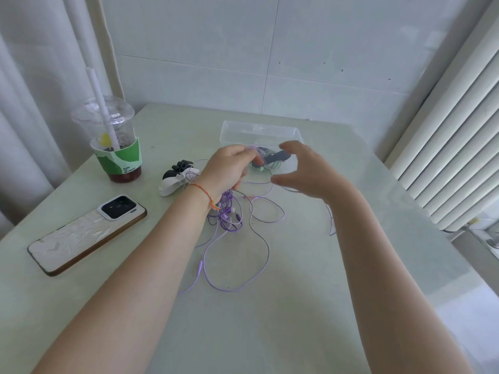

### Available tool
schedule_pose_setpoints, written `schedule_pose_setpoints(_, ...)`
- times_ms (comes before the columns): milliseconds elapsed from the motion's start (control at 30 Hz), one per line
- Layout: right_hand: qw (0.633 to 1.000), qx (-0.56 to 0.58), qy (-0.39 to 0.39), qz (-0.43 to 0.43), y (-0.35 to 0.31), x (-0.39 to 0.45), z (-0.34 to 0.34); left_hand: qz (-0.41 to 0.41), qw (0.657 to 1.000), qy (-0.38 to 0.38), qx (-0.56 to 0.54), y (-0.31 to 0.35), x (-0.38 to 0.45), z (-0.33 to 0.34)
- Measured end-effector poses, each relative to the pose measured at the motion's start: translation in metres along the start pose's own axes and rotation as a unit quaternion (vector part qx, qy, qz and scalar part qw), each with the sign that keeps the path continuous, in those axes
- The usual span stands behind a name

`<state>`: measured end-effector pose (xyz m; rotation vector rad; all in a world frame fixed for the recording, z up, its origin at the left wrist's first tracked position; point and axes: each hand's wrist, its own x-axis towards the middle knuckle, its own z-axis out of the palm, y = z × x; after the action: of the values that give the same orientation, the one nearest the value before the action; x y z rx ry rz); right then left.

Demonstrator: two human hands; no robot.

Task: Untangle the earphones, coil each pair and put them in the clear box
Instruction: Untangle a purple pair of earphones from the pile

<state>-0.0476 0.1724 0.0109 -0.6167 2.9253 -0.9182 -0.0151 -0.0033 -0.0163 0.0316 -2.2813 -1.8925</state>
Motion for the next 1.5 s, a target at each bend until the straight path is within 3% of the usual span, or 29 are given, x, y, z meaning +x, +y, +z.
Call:
schedule_pose_setpoints(67,0.997,0.056,-0.006,-0.048,-0.007,-0.001,0.004,-0.004,0.999,-0.031,-0.012,0.002,-0.003,0.003)
schedule_pose_setpoints(167,0.993,0.105,-0.033,-0.044,-0.011,-0.001,0.009,-0.001,0.997,-0.023,-0.067,0.004,-0.002,0.005)
schedule_pose_setpoints(367,0.976,0.216,-0.016,0.006,-0.002,0.003,0.001,-0.026,0.962,0.233,-0.139,-0.002,0.012,-0.015)
schedule_pose_setpoints(500,0.971,0.238,-0.011,0.029,-0.002,0.000,0.000,-0.027,0.962,0.269,-0.043,-0.007,0.017,-0.020)
schedule_pose_setpoints(633,0.984,0.160,-0.081,-0.003,-0.009,-0.007,-0.001,0.047,0.978,0.199,-0.029,0.001,0.011,-0.009)
schedule_pose_setpoints(733,0.983,0.140,-0.115,-0.037,-0.020,-0.013,0.000,0.069,0.997,0.023,-0.006,0.007,0.005,0.004)
schedule_pose_setpoints(833,0.989,0.126,-0.063,-0.046,-0.022,-0.012,0.002,0.015,0.993,-0.119,0.021,0.003,-0.002,0.011)
schedule_pose_setpoints(967,0.978,0.179,0.104,-0.012,-0.008,0.002,0.000,-0.020,0.996,-0.083,0.017,0.002,-0.002,0.004)
schedule_pose_setpoints(1067,0.958,0.201,0.200,0.047,0.005,0.009,-0.005,-0.030,0.995,-0.057,-0.079,0.004,0.000,-0.006)
schedule_pose_setpoints(1167,0.946,0.206,0.229,0.102,0.018,0.014,-0.003,-0.037,0.967,-0.046,-0.249,0.009,0.001,-0.016)
schedule_pose_setpoints(1267,0.954,0.190,0.194,0.127,0.022,0.017,0.002,-0.025,0.924,-0.065,-0.375,0.013,0.001,-0.021)
schedule_pose_setpoints(1333,0.968,0.153,0.160,0.122,0.020,0.017,0.007,-0.015,0.944,-0.059,-0.325,0.012,0.002,-0.019)
schedule_pose_setpoints(1400,0.977,0.121,0.142,0.103,0.015,0.016,0.009,-0.002,0.981,-0.048,-0.186,0.009,0.002,-0.011)
schedule_pose_setpoints(1500,0.977,0.151,0.149,0.014,-0.001,0.012,0.010,-0.005,0.998,-0.062,-0.032,0.004,0.000,0.000)
